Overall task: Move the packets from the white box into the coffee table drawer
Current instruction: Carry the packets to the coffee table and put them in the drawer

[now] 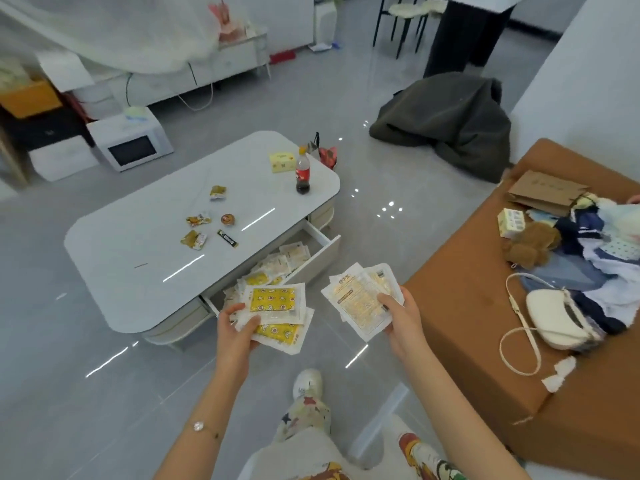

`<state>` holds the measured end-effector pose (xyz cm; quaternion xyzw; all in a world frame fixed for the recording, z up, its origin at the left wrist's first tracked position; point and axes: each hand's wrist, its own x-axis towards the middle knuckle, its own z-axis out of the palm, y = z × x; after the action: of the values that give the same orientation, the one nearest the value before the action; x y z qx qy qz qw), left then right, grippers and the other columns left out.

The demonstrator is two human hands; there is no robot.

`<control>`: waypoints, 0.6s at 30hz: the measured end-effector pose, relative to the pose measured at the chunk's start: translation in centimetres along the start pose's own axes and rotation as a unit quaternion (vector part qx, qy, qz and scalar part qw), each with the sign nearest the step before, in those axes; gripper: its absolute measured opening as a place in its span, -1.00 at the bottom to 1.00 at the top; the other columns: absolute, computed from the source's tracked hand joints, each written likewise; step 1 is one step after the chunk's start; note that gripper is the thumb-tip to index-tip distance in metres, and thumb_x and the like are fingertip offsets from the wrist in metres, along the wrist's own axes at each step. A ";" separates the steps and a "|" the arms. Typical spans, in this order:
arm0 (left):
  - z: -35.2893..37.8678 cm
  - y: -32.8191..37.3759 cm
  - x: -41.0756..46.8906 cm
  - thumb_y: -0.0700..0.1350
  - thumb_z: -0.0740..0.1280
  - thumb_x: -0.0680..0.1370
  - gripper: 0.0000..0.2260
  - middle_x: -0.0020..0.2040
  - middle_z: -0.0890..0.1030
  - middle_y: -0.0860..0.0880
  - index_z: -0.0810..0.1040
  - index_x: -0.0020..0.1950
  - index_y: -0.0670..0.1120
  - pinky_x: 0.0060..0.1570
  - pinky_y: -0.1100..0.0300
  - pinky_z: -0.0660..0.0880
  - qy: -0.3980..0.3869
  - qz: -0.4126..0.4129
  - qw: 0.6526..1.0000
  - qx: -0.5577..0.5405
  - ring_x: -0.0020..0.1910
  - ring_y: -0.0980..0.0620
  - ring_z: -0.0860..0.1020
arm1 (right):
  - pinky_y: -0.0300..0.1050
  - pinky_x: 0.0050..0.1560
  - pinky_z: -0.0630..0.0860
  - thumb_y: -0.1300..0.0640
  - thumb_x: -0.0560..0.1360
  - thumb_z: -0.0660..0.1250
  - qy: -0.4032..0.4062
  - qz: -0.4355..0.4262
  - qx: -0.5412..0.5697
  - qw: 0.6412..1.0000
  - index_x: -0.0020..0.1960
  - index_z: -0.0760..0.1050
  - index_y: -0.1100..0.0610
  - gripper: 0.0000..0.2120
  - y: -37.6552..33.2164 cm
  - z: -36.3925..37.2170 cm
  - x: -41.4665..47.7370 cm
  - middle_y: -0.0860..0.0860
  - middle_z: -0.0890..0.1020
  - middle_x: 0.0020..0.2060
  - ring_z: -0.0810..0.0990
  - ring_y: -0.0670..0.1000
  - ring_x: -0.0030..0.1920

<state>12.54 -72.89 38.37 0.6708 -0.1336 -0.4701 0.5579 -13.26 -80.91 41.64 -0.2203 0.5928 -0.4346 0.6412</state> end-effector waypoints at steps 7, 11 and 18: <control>2.4 2.3 8.0 -0.31 0.32 0.54 -0.67 0.09 0.55 -0.10 0.35 0.27 -0.13 -0.33 0.18 0.61 0.044 -0.003 0.998 -0.044 -0.09 -0.10 0.63 | -0.04 -0.16 0.61 0.26 0.55 0.30 -0.058 0.026 -0.059 0.996 0.30 0.37 0.13 -0.66 -2.9 6.5 8.7 0.11 0.61 0.13 0.63 0.11 0.07; 4.0 4.2 13.2 -0.30 0.32 0.55 -0.68 0.05 0.55 -0.06 0.34 0.26 -0.13 -0.33 0.19 0.62 0.070 -0.018 0.996 -0.048 -0.13 -0.04 0.63 | 0.06 -0.03 0.61 0.25 0.55 0.29 -0.080 0.032 -0.102 0.991 0.12 0.42 0.04 -0.80 -5.2 10.5 13.8 0.09 0.62 0.09 0.63 0.12 0.06; 4.7 5.0 22.0 -0.34 0.30 0.54 -0.60 0.06 0.56 -0.06 0.31 0.33 -0.08 -0.34 0.15 0.61 0.099 -0.053 0.992 -0.060 -0.09 -0.06 0.62 | 0.10 -0.02 0.61 0.26 0.55 0.29 -0.088 0.065 -0.161 0.981 0.05 0.43 0.04 -0.85 -5.6 16.9 23.2 0.11 0.63 0.05 0.64 0.14 0.03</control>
<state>22.09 -93.08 32.45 0.6852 -0.0134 -0.4378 0.5819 -0.68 -106.80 36.25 -0.3193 0.6094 -0.2697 0.6737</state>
